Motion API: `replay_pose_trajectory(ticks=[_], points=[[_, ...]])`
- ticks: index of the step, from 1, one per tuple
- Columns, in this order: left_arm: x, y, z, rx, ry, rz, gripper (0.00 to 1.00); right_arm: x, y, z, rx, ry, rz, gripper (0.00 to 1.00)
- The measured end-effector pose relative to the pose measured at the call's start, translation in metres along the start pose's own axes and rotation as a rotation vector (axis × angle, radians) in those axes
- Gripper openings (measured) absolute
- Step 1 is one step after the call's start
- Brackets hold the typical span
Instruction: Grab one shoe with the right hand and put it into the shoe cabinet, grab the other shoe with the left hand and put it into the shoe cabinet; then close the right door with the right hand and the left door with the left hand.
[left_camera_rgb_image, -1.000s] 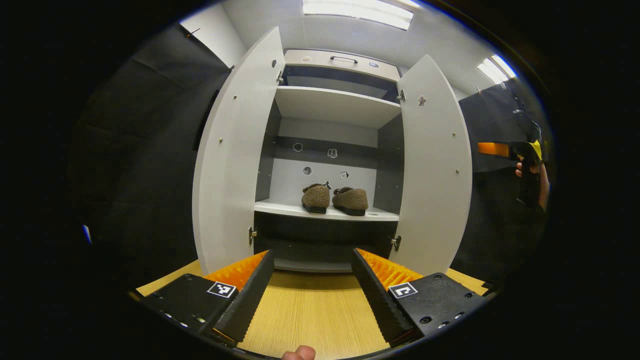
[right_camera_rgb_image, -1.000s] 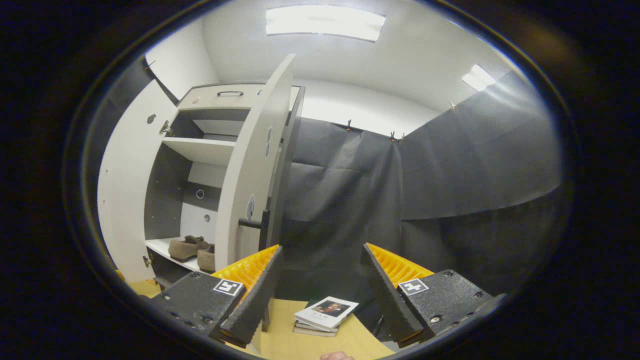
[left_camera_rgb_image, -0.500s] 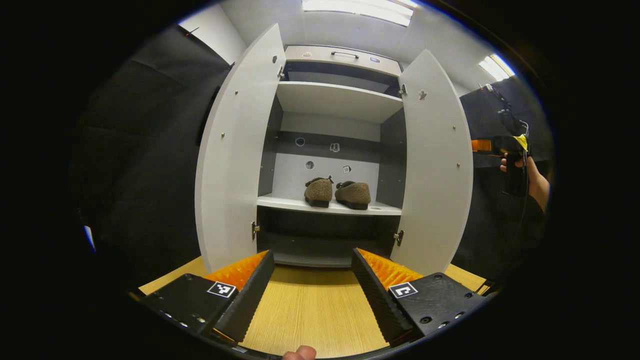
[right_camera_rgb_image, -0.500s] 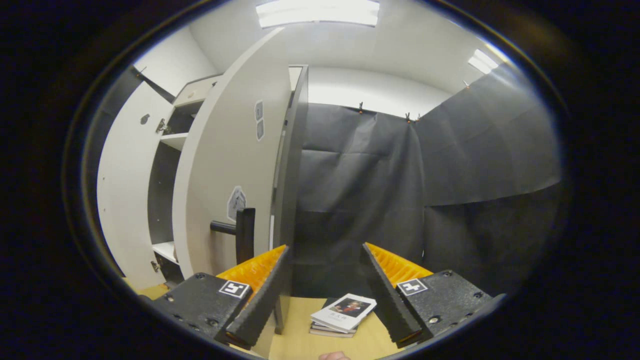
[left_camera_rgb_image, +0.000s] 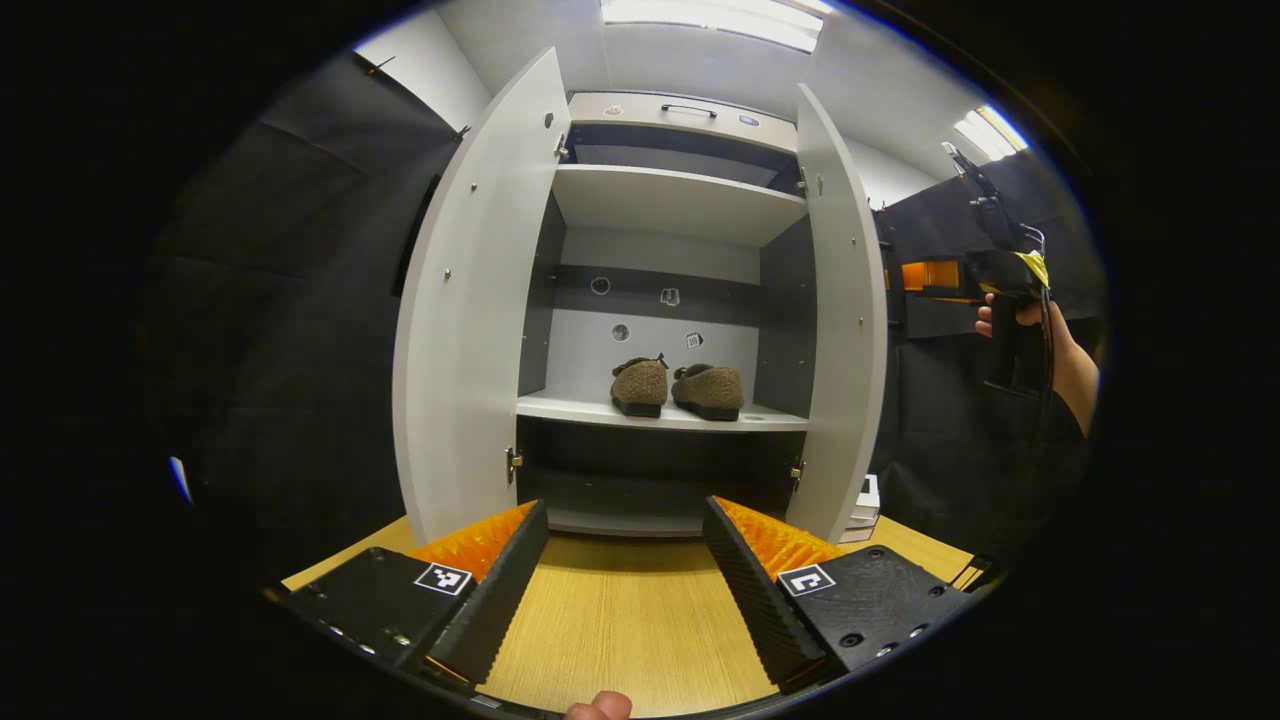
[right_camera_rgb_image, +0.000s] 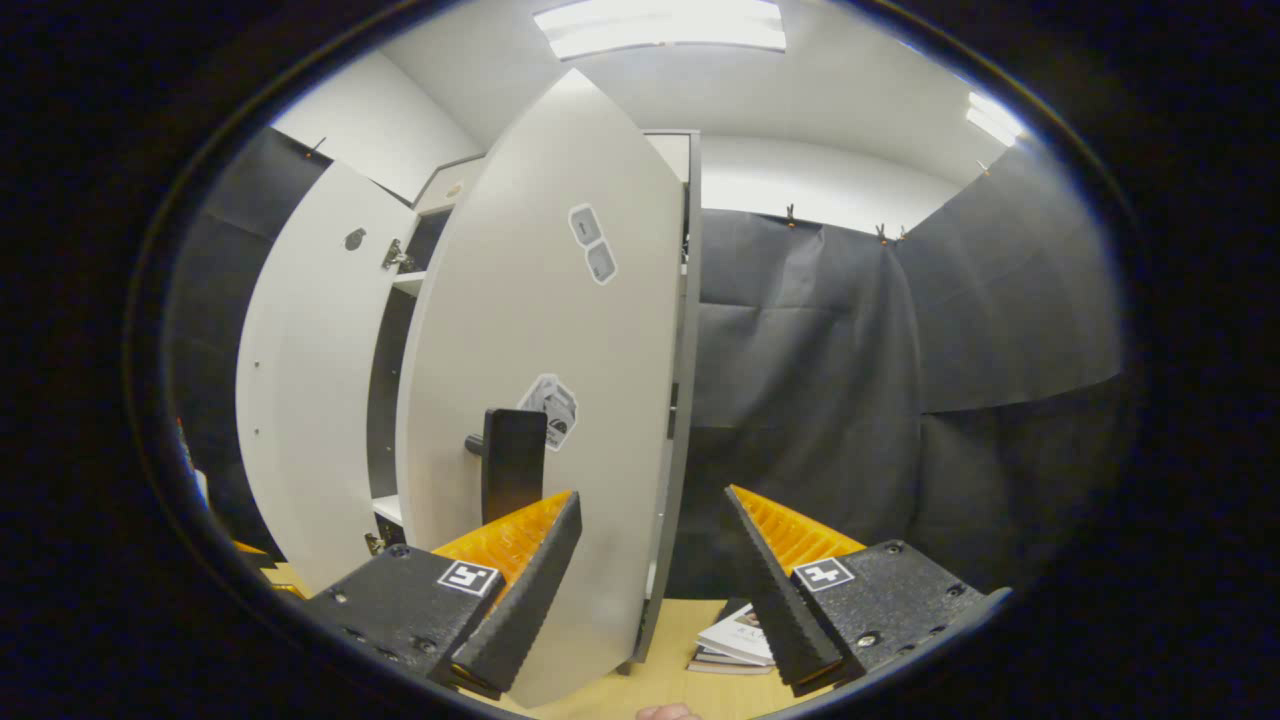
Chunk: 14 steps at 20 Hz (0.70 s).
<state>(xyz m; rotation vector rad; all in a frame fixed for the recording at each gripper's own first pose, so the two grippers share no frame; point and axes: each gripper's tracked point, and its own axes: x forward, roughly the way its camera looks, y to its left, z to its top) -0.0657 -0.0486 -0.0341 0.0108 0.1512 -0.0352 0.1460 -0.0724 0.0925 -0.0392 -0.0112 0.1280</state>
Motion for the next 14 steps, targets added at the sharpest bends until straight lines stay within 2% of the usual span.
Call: replay_pose_trajectory(ticks=[1,2,3,4,6,7,9,10,11,12,14], points=[[-0.002,0.003,0.000,0.003,0.000,0.004,0.95,0.004,0.008,0.000,0.009,0.001,0.014,0.89],[-0.003,0.006,0.000,0.005,0.000,0.009,0.95,0.009,0.017,-0.001,0.019,0.001,0.030,0.93],[-0.004,0.009,0.000,0.005,-0.001,0.014,0.95,0.015,0.027,-0.002,0.031,0.003,0.046,0.89],[-0.004,0.011,0.001,0.004,-0.001,0.017,0.95,0.021,0.038,-0.004,0.042,0.008,0.063,0.93],[-0.007,0.015,0.001,0.002,0.000,0.026,0.95,0.034,0.056,-0.010,0.058,0.020,0.089,0.89],[-0.008,0.017,0.001,0.001,-0.001,0.028,0.95,0.043,0.063,-0.014,0.064,0.027,0.095,0.93],[-0.010,0.021,0.001,0.003,-0.001,0.036,0.95,0.053,0.071,-0.018,0.078,0.025,0.094,0.93],[-0.011,0.023,0.000,0.002,0.001,0.041,0.95,0.057,0.074,-0.018,0.081,0.028,0.091,0.89],[-0.012,0.024,0.000,-0.001,0.002,0.042,0.95,0.060,0.076,-0.018,0.090,0.029,0.091,0.93],[-0.014,0.023,-0.001,-0.004,0.002,0.042,0.95,0.062,0.079,-0.019,0.096,0.031,0.090,0.89],[-0.014,0.026,-0.001,-0.004,0.003,0.040,0.95,0.059,0.075,-0.019,0.101,0.031,0.074,0.89]])
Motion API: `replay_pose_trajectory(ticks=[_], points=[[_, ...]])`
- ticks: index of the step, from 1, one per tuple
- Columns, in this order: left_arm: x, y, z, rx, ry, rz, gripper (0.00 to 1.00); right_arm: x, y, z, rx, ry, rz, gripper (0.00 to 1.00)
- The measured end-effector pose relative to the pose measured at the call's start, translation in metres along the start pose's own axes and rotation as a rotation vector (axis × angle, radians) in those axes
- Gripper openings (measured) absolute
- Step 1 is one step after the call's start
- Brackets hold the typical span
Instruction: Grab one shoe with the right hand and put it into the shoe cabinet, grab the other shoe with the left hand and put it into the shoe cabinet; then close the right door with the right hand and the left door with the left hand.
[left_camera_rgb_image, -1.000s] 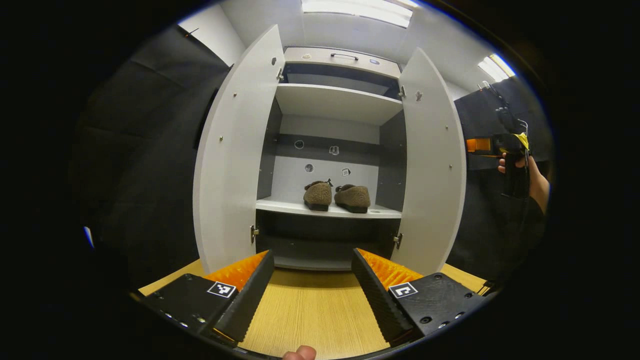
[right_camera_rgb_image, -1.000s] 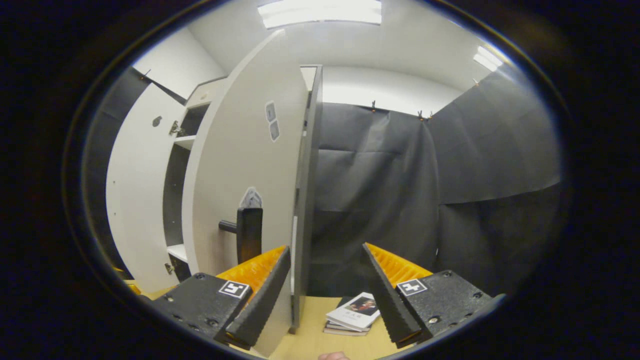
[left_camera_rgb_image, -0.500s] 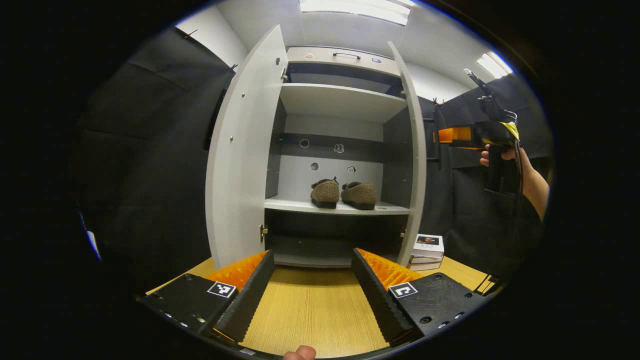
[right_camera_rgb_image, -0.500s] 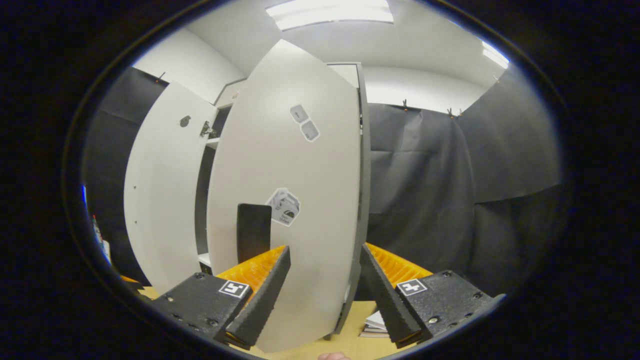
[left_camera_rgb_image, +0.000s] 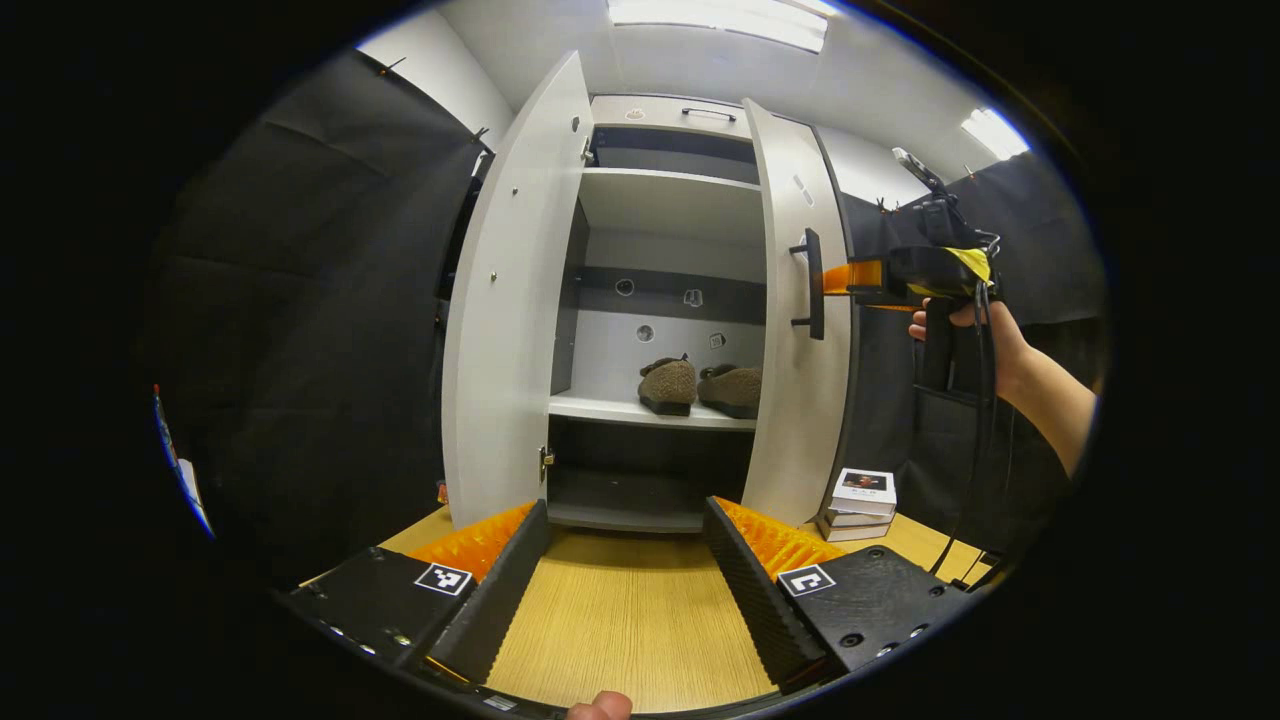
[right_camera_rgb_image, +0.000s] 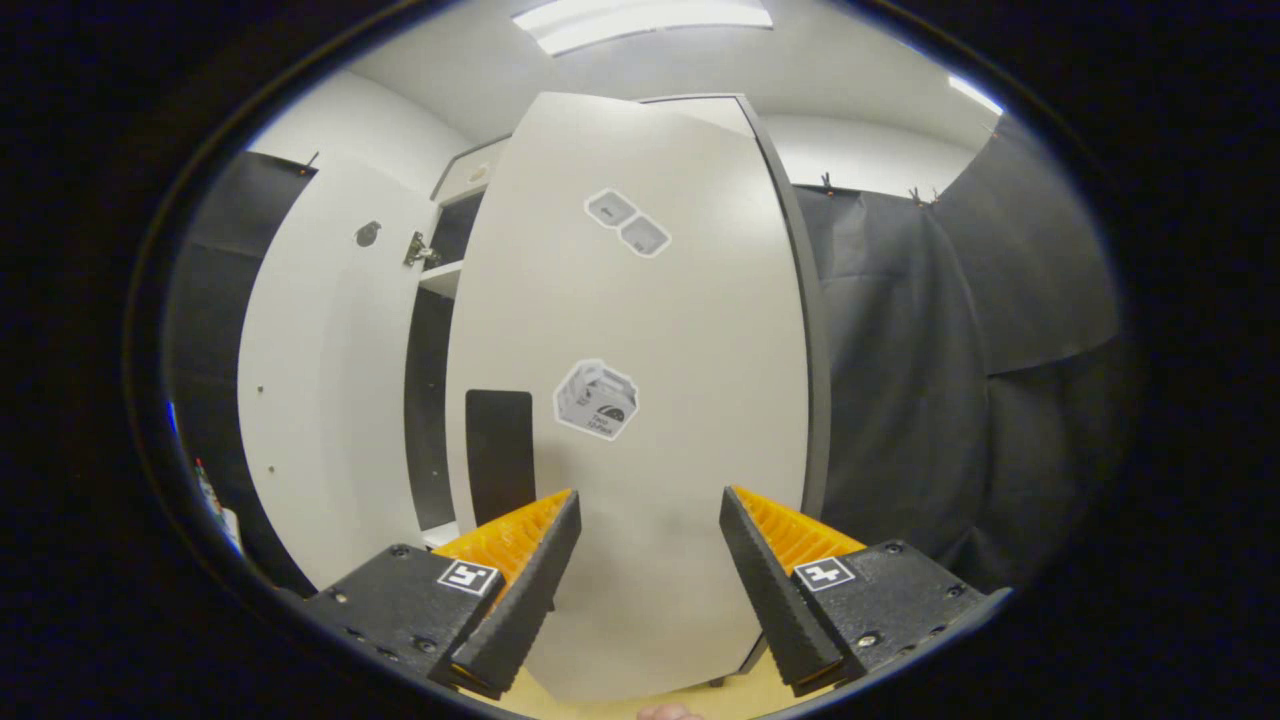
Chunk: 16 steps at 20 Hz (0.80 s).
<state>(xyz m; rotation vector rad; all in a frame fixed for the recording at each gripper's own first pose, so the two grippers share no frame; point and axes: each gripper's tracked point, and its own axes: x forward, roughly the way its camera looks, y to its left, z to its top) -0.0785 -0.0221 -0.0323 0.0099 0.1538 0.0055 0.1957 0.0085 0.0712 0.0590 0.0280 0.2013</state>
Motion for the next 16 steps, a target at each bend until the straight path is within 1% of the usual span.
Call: replay_pose_trajectory(ticks=[1,3,6,9,11,12,13,14,16], points=[[0.000,0.000,0.000,-0.001,0.000,-0.001,0.95,-0.005,-0.001,0.002,-0.002,-0.003,-0.001,0.90],[0.001,-0.001,0.002,-0.009,-0.002,-0.008,0.95,-0.019,-0.001,0.004,-0.017,-0.017,-0.018,0.96],[0.000,-0.008,0.007,-0.018,-0.009,-0.019,0.95,-0.058,-0.005,-0.004,-0.046,-0.038,-0.055,0.96],[0.005,-0.016,0.017,-0.025,-0.033,-0.044,0.95,-0.094,0.004,-0.030,-0.060,-0.039,-0.049,0.96],[0.009,-0.022,0.019,-0.016,-0.030,-0.059,0.95,-0.117,0.004,-0.051,-0.067,-0.043,-0.085,0.96],[0.010,-0.025,0.019,-0.014,-0.030,-0.067,0.95,-0.129,0.004,-0.062,-0.070,-0.048,-0.111,0.94],[0.013,-0.028,0.020,-0.012,-0.030,-0.071,0.95,-0.139,0.005,-0.074,-0.080,-0.043,-0.137,0.96],[0.015,-0.030,0.020,-0.010,-0.030,-0.075,0.95,-0.150,0.005,-0.084,-0.093,-0.039,-0.169,0.94],[0.018,-0.034,0.018,-0.011,-0.023,-0.084,0.95,-0.165,0.005,-0.104,-0.091,-0.024,-0.214,0.97]])
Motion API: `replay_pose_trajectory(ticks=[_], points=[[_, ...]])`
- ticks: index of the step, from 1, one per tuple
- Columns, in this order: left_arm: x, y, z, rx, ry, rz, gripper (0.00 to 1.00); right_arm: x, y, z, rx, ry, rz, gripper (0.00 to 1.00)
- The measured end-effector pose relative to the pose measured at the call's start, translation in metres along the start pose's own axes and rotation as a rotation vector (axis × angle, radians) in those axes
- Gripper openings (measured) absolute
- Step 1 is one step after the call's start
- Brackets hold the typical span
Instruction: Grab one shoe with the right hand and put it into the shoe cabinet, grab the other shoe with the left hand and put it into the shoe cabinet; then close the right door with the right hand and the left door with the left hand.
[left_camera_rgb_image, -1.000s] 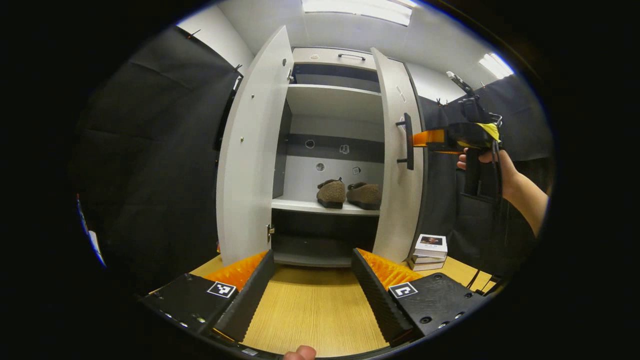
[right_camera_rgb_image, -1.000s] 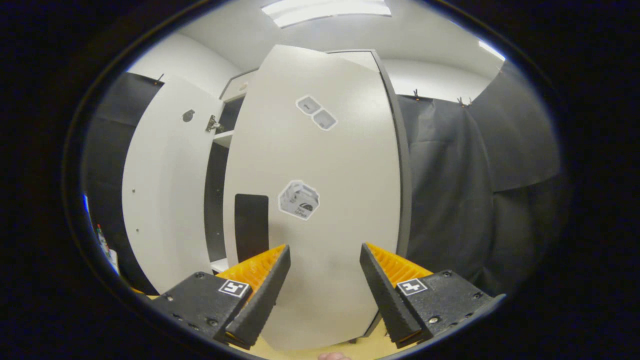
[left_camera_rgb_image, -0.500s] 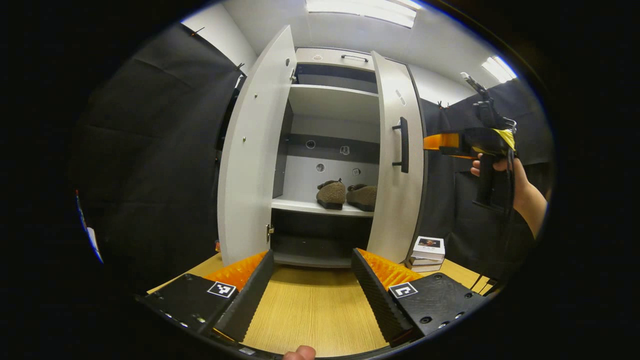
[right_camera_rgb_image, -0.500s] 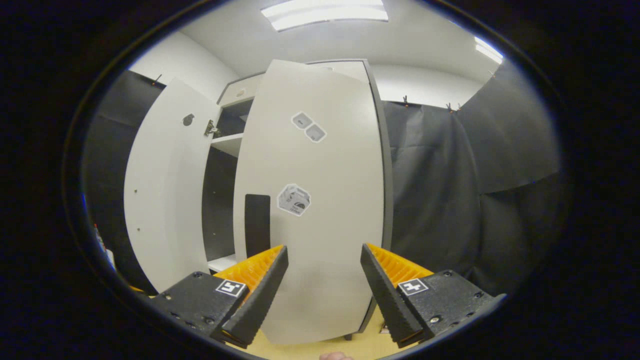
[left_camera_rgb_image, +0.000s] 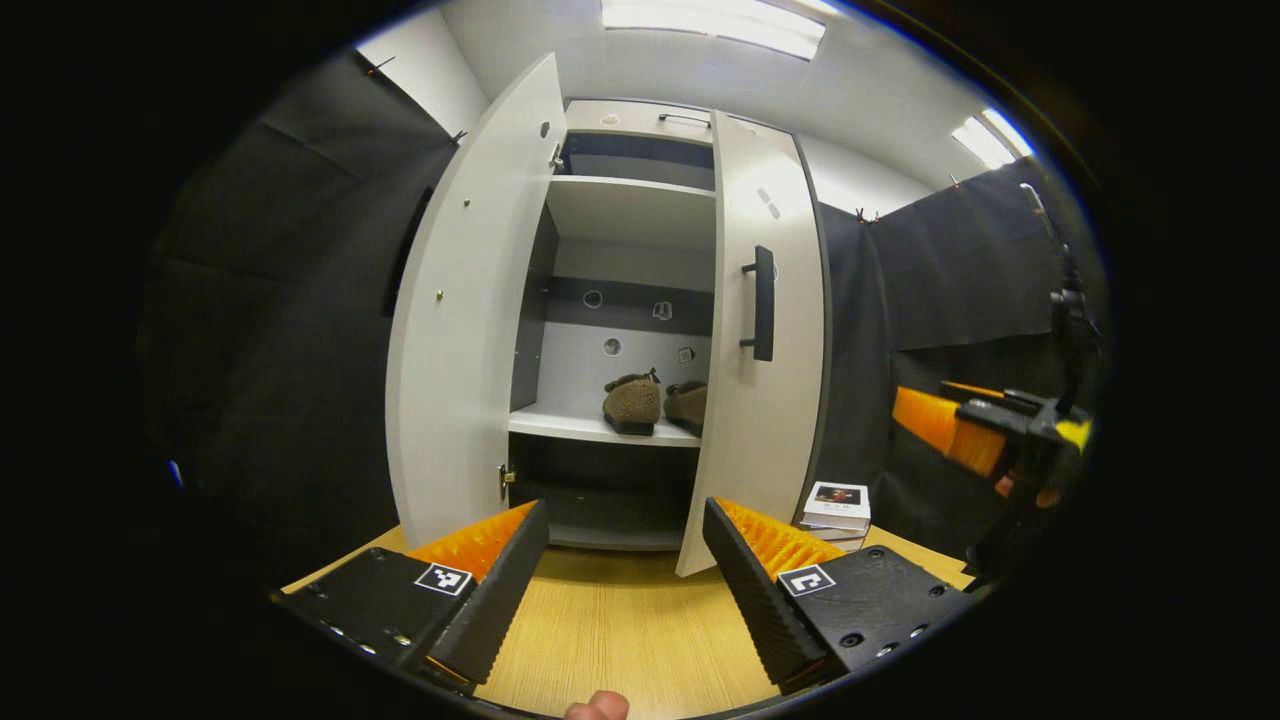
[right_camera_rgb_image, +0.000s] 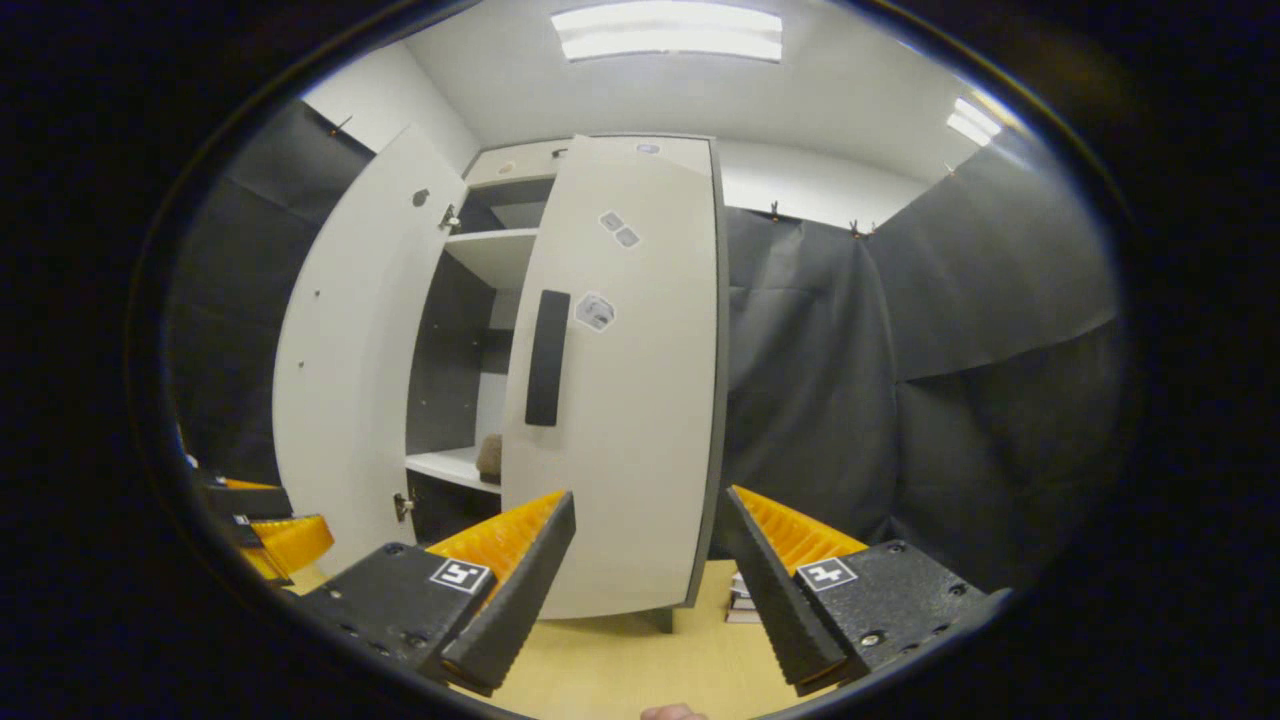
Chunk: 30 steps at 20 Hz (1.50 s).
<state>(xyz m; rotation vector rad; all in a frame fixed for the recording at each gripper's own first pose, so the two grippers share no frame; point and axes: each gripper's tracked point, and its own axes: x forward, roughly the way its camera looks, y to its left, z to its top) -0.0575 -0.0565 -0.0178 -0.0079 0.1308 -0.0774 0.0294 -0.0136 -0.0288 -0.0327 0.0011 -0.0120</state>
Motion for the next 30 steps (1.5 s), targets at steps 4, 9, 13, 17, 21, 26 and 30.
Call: replay_pose_trajectory(ticks=[4,9,13,17,21,26,30], points=[[0.004,-0.009,-0.008,-0.028,0.029,-0.022,0.95,-0.022,0.000,-0.044,0.045,0.065,-0.029,0.96],[-0.002,-0.010,0.019,-0.110,-0.016,-0.050,0.95,-0.037,-0.004,-0.102,0.062,0.187,-0.034,0.97],[-0.011,0.032,0.100,-0.283,-0.205,-0.006,0.95,-0.032,-0.010,-0.098,0.022,0.184,-0.035,0.96],[-0.021,0.126,0.136,-0.234,-0.309,0.179,0.95,-0.019,-0.008,-0.084,0.039,0.164,-0.027,0.97],[-0.020,0.215,0.149,-0.194,-0.349,0.357,0.94,-0.015,-0.004,-0.073,0.014,0.140,-0.021,0.96],[0.014,0.265,0.135,-0.186,-0.297,0.406,0.95,-0.017,0.001,-0.070,0.011,0.143,-0.022,0.96],[0.036,0.264,0.124,-0.172,-0.270,0.367,0.95,-0.016,0.003,-0.065,-0.006,0.137,-0.032,0.96]])
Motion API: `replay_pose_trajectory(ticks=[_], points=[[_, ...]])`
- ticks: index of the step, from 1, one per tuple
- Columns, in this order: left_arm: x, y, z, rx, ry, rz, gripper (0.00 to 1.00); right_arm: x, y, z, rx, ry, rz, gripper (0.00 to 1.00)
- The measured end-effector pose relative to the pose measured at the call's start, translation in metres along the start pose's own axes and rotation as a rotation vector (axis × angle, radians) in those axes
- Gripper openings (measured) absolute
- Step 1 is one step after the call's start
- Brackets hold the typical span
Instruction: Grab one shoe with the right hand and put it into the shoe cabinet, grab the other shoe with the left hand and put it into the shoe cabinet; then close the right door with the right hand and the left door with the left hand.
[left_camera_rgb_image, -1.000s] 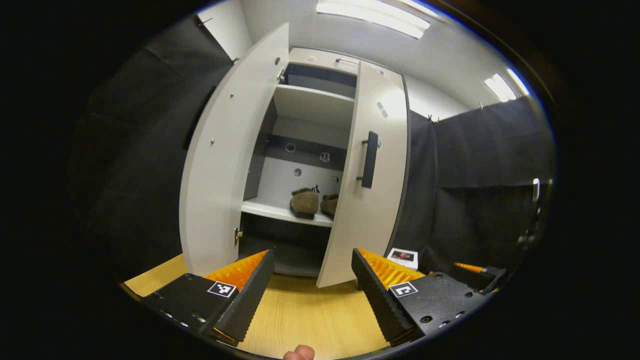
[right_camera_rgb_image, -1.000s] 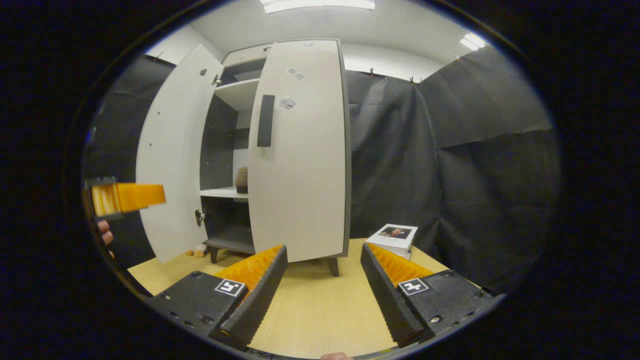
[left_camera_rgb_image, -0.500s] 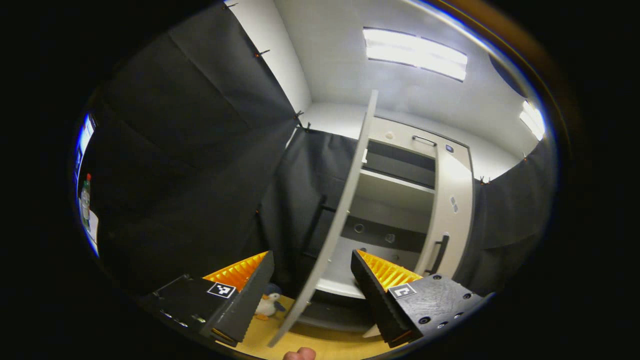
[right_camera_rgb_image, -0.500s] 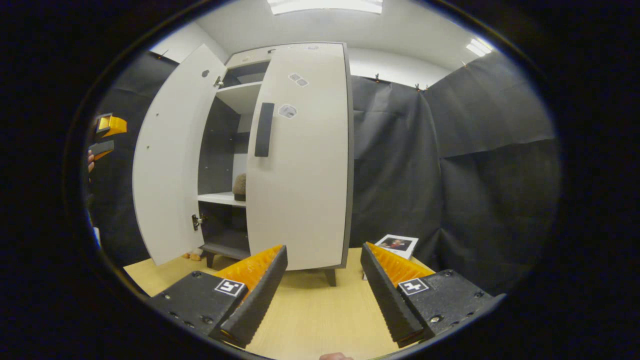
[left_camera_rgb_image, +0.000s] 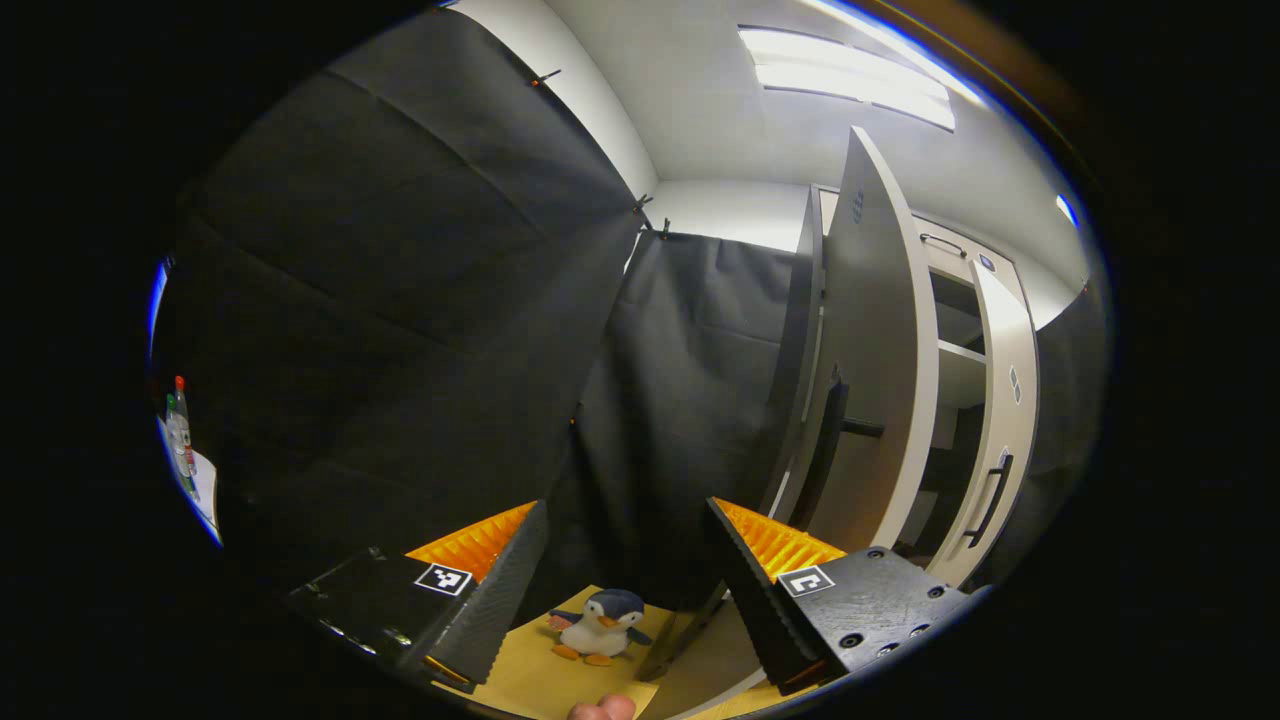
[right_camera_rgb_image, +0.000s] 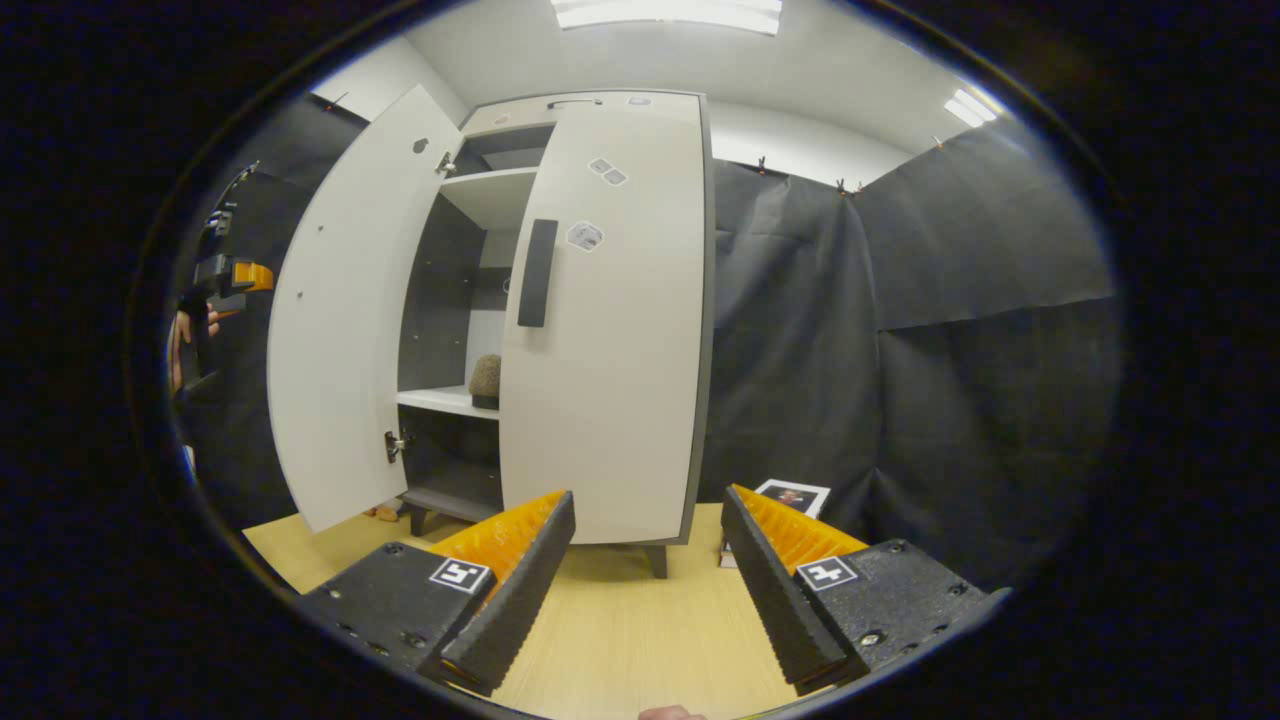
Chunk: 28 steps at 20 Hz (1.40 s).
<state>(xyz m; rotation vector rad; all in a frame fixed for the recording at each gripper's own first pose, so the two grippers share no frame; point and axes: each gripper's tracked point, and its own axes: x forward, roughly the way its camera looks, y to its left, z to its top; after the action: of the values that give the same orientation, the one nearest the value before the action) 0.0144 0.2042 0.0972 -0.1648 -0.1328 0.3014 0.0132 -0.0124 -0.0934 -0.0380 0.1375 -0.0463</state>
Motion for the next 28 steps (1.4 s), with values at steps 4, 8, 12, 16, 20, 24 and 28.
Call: replay_pose_trajectory(ticks=[4,8,12,16,20,24,28], points=[[0.007,0.001,-0.006,0.014,0.022,-0.034,0.95,0.001,0.009,0.003,0.016,0.006,0.006,0.96],[0.010,0.002,-0.005,-0.022,0.027,-0.054,0.94,0.003,0.015,0.005,0.000,0.009,0.010,0.96],[0.014,-0.003,-0.010,-0.032,0.042,-0.073,0.94,0.006,0.022,0.006,0.004,0.007,0.022,0.96],[0.015,-0.013,-0.010,0.016,0.049,-0.095,0.93,0.004,0.024,0.007,0.006,0.003,0.028,0.96],[0.020,-0.013,-0.010,0.028,0.063,-0.143,0.93,0.004,0.017,0.009,0.006,0.003,0.021,0.96],[0.022,-0.015,-0.013,-0.023,0.069,-0.170,0.93,0.002,0.010,0.011,0.018,-0.006,0.003,0.96],[0.022,-0.025,-0.014,-0.052,0.088,-0.232,0.93,-0.001,0.002,0.013,0.018,-0.012,-0.017,0.96]])
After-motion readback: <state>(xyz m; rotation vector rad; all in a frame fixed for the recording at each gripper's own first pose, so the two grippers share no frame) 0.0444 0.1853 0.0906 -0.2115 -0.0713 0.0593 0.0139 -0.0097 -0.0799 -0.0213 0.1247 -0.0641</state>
